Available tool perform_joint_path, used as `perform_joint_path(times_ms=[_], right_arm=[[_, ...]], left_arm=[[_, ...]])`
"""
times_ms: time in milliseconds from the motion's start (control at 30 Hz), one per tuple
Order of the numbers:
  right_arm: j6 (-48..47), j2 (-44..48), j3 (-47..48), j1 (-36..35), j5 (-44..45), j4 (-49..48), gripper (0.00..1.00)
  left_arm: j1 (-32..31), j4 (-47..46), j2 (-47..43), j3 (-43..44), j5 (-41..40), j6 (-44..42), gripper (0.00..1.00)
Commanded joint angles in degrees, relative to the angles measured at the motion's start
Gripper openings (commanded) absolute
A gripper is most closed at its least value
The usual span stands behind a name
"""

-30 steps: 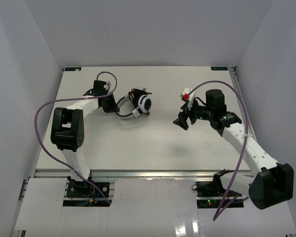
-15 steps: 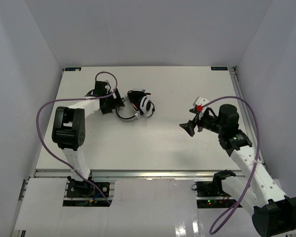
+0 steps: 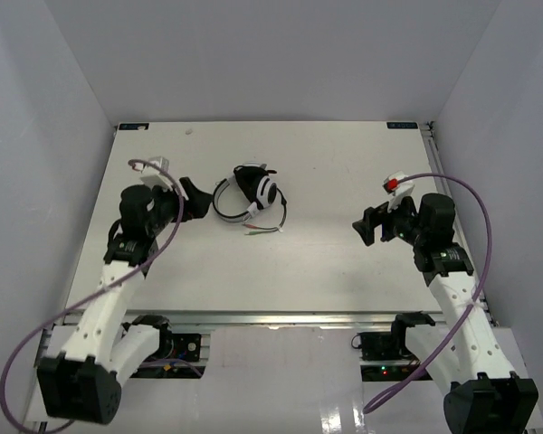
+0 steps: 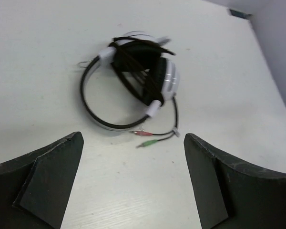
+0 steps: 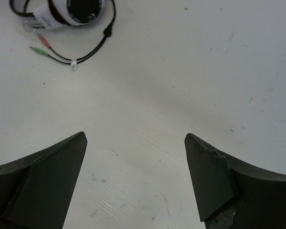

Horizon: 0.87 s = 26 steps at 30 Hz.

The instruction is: Wrap the headphones

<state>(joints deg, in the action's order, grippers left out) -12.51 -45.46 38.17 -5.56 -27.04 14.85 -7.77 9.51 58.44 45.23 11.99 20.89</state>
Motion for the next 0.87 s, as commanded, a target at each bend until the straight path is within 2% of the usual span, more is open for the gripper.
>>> perform_joint_path(times_ms=[0, 100, 267, 467, 833], right_arm=[[7.5, 1.6, 4.4, 2.5, 13.4, 5.1, 0.90], [8.5, 3.4, 3.9, 4.6, 17.1, 7.0, 0.90], [8.0, 6.0, 1.3, 7.3, 17.9, 9.3, 0.90], [5.1, 7.1, -1.7, 8.5, 14.8, 8.5, 0.90], [3.9, 7.6, -1.8, 9.3, 16.9, 7.1, 0.90]], left_arm=[[-0.3, -2.5, -15.7, -10.7, 16.1, -1.6, 0.98], [-0.9, -2.3, -21.3, -15.7, 21.3, -3.3, 0.98], [-1.9, 0.2, -23.9, -14.5, 24.9, -6.0, 0.98], [-3.1, 2.9, -26.9, -15.1, 23.9, -7.3, 0.98], [-3.5, 2.4, -27.4, -15.8, 22.8, -6.8, 0.98]])
